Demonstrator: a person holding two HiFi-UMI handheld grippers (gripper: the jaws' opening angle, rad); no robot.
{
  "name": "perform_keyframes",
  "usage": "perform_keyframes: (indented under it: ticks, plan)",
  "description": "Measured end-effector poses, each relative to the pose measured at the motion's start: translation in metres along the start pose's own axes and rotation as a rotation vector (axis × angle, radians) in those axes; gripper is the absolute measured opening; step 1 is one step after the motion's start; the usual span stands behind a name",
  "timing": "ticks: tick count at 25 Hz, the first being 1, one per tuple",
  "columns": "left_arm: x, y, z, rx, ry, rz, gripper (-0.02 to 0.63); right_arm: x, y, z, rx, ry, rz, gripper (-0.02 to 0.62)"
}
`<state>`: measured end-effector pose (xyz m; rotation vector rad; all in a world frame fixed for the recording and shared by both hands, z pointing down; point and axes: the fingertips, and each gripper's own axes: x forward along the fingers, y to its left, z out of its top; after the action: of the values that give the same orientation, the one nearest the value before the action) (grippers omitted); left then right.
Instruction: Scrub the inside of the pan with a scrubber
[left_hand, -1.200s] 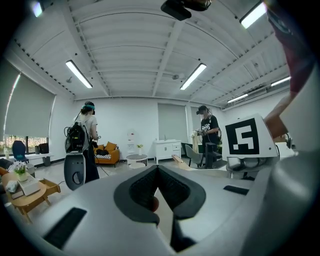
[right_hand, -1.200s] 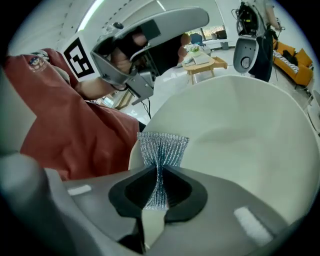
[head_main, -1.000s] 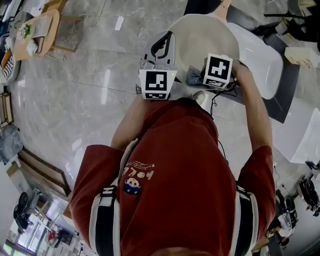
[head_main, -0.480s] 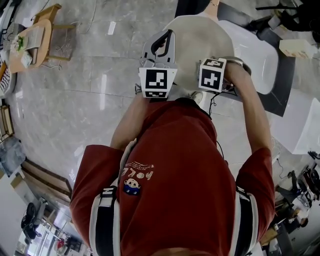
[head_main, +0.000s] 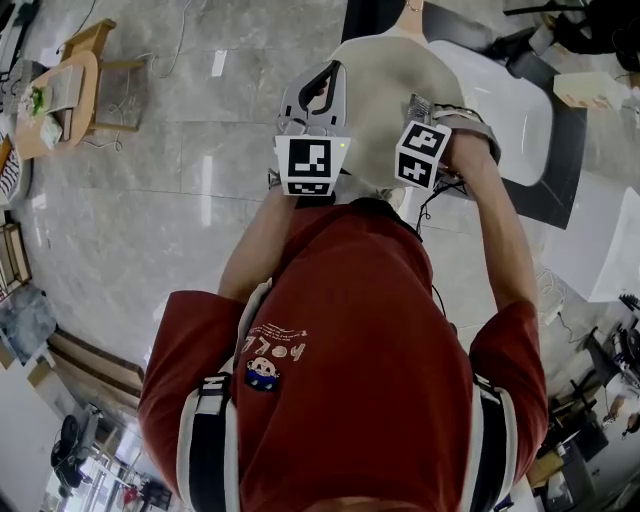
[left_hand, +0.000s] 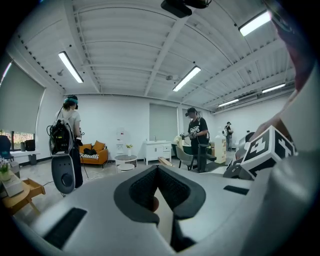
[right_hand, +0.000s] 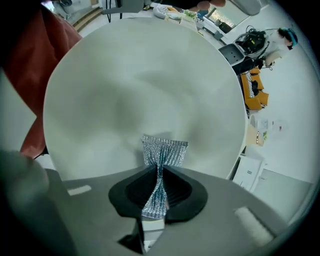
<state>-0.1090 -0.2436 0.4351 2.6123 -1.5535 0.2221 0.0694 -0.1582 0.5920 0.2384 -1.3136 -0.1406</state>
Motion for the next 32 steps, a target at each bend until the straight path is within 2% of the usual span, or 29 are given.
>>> perform_keyframes:
  ticks: [5, 11, 22, 26, 32]
  plan:
    - [0.002, 0.003, -0.004, 0.002, 0.013, 0.004, 0.005, 0.008, -0.019, -0.006, 0.047, 0.016, -0.095, 0.054]
    - [0.004, 0.003, -0.008, 0.006, 0.025, 0.008, 0.006, 0.014, -0.042, -0.009, 0.180, 0.007, -0.178, 0.054]
    - [0.000, 0.010, -0.010, 0.024, 0.040, 0.032, 0.005, 0.007, -0.092, 0.003, 0.393, -0.078, -0.390, 0.055]
    - [-0.003, 0.015, -0.010, 0.032, 0.044, 0.044, 0.005, 0.003, -0.101, 0.014, 0.464, -0.150, -0.417, 0.055]
    - [-0.007, 0.021, -0.010, 0.040, 0.049, 0.061, 0.005, 0.005, -0.108, 0.038, 0.546, -0.269, -0.401, 0.055]
